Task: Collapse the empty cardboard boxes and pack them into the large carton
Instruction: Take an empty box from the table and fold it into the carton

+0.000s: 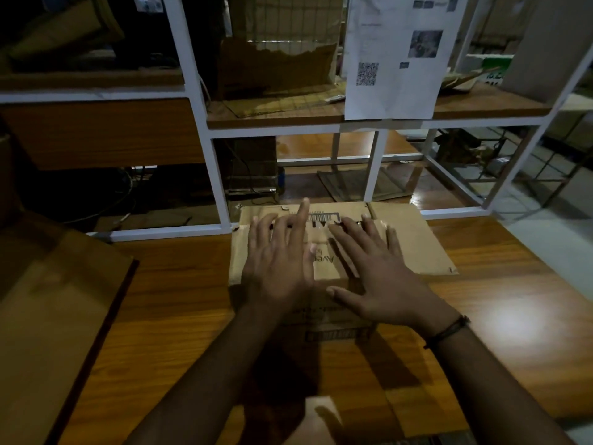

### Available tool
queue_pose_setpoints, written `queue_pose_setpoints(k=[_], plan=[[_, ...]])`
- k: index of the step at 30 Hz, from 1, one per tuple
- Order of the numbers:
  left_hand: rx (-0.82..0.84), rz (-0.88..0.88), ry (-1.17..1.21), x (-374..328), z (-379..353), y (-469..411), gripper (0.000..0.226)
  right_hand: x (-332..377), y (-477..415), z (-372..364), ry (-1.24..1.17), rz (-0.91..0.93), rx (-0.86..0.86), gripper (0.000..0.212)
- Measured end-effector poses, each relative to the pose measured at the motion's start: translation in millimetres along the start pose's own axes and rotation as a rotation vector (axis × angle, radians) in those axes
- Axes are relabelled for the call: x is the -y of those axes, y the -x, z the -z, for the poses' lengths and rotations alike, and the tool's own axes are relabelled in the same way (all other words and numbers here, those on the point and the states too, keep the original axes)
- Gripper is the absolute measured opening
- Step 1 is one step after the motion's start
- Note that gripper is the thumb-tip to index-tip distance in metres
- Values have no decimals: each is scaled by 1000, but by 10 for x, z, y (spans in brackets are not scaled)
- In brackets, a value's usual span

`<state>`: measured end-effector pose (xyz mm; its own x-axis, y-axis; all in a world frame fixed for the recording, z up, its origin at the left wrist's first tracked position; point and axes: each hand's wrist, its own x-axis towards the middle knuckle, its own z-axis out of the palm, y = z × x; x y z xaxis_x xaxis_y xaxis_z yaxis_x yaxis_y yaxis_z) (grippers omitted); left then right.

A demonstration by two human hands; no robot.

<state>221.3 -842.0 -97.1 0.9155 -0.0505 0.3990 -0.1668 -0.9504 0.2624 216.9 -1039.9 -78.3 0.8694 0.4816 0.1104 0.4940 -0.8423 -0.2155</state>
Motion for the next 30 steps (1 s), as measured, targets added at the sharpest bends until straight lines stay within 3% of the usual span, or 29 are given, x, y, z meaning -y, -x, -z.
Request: queue_pose_setpoints(k=[2,6,8,10,12,15,17,19,24,30], plan=[[-45,-17,0,-17,17,-81,82,31,-126,70,110,-6,12,110],[-176,-103,29,-33,210,4,76,74,-168,252,191,-48,-157,125],[-272,-164,44,-43,400,89,56,140,-71,339,242,-1,-304,101],[-339,-202,114,-61,595,219,30,210,73,386,236,85,-439,58],[-268,-190,222,-79,756,407,36,271,256,423,149,111,-388,40],[26,-85,234,-90,838,653,49,377,454,379,21,18,-86,64],[115,-88,171,-7,678,760,38,410,478,275,10,-29,36,72],[132,-87,143,50,505,819,30,432,443,143,33,-51,35,63],[75,-25,101,133,197,868,61,479,278,-102,29,-133,-55,65],[3,-27,74,185,105,840,62,478,192,-303,-151,-190,-113,57]])
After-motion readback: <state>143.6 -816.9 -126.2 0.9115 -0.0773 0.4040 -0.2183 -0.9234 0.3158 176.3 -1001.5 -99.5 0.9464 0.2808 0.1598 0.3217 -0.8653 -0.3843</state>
